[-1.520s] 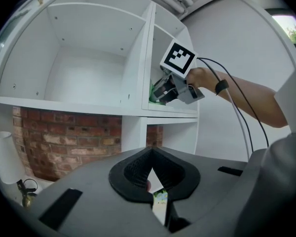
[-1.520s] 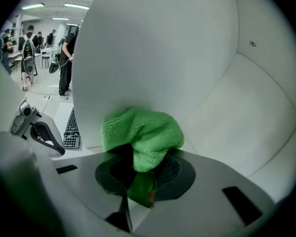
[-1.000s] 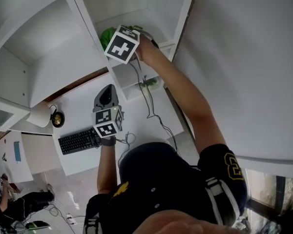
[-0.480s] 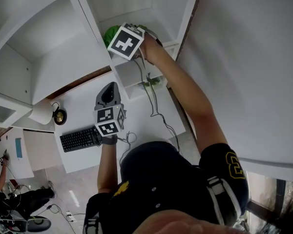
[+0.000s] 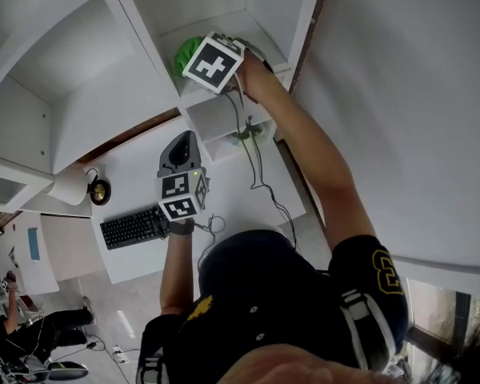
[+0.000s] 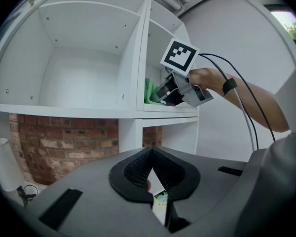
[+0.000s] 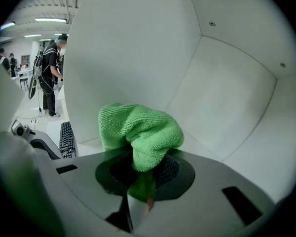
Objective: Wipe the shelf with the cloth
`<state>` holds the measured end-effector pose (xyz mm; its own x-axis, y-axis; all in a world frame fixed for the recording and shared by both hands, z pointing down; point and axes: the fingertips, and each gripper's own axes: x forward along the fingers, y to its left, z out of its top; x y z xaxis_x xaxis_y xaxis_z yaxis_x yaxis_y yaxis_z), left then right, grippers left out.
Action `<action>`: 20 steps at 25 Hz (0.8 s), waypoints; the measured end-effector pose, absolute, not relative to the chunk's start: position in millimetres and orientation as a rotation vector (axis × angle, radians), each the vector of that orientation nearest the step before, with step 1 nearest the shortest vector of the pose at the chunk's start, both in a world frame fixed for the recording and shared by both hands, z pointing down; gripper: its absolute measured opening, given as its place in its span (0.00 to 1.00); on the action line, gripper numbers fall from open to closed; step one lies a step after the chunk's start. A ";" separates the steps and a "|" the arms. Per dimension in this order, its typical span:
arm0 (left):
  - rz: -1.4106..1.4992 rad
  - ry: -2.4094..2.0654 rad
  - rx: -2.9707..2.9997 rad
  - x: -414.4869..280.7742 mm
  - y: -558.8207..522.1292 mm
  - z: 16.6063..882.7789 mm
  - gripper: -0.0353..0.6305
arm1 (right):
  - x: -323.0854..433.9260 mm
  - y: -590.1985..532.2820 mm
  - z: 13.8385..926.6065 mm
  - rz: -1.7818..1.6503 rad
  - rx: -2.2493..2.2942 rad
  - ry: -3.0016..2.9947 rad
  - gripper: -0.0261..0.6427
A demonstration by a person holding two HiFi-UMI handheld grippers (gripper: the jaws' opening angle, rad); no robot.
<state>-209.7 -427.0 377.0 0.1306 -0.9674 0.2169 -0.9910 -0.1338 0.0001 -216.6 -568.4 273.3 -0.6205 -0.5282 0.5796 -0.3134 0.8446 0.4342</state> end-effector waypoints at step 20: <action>0.264 -1.895 2.295 -188.3 -432.5 385.4 0.08 | -137.0 -614.2 272.9 -0.278 0.923 -2.154 0.13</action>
<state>-188.3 -432.5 385.4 0.1847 -0.9551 0.2317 -0.9821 -0.1884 0.0062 -137.0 -614.2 272.9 -0.4483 -0.6935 0.5640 -0.5277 0.7146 0.4592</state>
